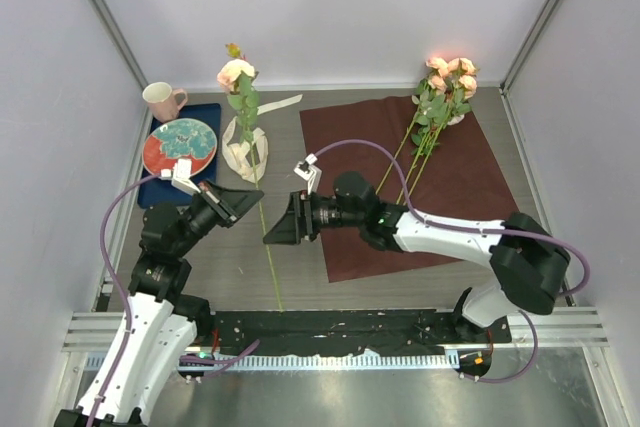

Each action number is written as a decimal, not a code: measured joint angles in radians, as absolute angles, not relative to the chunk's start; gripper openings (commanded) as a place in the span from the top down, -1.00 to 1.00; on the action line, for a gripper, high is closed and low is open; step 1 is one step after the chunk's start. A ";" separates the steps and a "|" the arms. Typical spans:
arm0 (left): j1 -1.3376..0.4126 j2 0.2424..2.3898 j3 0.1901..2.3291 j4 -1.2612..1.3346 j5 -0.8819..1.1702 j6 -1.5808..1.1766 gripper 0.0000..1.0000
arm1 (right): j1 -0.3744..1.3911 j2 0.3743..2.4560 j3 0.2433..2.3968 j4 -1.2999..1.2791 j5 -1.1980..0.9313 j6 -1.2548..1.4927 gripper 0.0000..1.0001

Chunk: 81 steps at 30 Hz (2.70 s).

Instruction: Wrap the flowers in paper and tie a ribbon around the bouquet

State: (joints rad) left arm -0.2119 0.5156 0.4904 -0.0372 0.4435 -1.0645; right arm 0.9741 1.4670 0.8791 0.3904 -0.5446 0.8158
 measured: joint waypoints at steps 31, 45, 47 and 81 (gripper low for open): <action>-0.215 0.626 0.653 -0.212 0.517 -0.966 -0.96 | 0.259 1.462 0.962 -0.185 -0.045 0.708 1.00; -0.215 0.629 0.607 -0.207 0.560 -0.973 -0.96 | 0.263 1.625 0.967 -0.187 -0.002 0.634 1.00; -0.215 0.636 0.607 -0.207 0.564 -0.972 -0.96 | 0.263 1.651 0.974 -0.187 0.009 0.623 1.00; -0.241 0.793 0.559 -0.187 0.628 -1.013 -0.95 | 0.194 1.832 1.142 -0.230 -0.020 0.614 0.18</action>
State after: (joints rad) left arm -0.2405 0.7933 0.5594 -0.1871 0.6277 -1.0130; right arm 0.1944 1.8324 1.1419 -0.2302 -0.0196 0.6144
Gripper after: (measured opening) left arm 0.976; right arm 0.300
